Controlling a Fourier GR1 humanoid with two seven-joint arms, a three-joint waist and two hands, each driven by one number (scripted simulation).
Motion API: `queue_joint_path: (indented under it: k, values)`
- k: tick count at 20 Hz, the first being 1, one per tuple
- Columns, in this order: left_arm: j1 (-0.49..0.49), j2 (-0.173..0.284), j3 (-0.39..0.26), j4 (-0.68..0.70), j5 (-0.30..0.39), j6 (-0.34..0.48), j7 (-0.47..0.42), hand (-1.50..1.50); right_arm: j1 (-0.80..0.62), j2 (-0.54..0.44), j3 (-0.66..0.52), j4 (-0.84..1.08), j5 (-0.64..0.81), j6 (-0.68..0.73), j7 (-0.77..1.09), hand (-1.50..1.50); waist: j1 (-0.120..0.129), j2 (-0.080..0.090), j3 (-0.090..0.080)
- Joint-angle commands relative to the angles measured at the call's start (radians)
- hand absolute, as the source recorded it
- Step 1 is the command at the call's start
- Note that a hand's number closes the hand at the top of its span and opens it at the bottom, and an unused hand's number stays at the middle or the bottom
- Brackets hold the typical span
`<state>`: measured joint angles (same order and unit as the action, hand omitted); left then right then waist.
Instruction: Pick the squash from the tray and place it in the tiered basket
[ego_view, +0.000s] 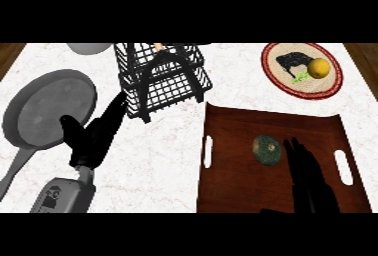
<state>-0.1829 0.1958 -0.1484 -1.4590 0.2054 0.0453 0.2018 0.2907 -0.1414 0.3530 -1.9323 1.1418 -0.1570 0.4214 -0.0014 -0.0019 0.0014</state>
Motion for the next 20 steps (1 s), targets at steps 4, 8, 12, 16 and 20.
queue_joint_path:
  k: [4, 8, 12, 16, 20]
  values:
    - [0.032, -0.018, 0.025, -0.046, -0.02, -0.045, 0.029, 0.0, -0.033, 0.032, -0.029, 0.125, 0.0, -0.087, -0.044, -1.5, 0.001, 0.001, -0.001]
    - [0.014, 0.006, 0.087, 0.011, -0.003, -0.105, -0.002, 0.0, -0.025, 0.013, -0.055, 0.1, -0.053, -0.085, -0.088, -1.5, -0.001, 0.002, -0.001]
    - [0.018, -0.035, 0.08, 0.025, -0.03, -0.084, -0.004, 0.0, -0.094, 0.045, -0.1, 0.233, -0.079, -0.138, -0.122, -1.5, 0.0, 0.002, -0.001]
    - [-0.005, -0.037, 0.094, -0.037, -0.037, -0.085, 0.046, 0.0, -0.148, 0.021, -0.159, 0.294, -0.123, -0.127, -0.17, -1.5, 0.001, 0.002, -0.001]
    - [0.05, -0.052, 0.083, -0.028, -0.063, -0.108, 0.019, 0.0, -0.182, 0.048, -0.17, 0.336, -0.136, -0.125, -0.173, -1.5, 0.001, 0.002, -0.001]
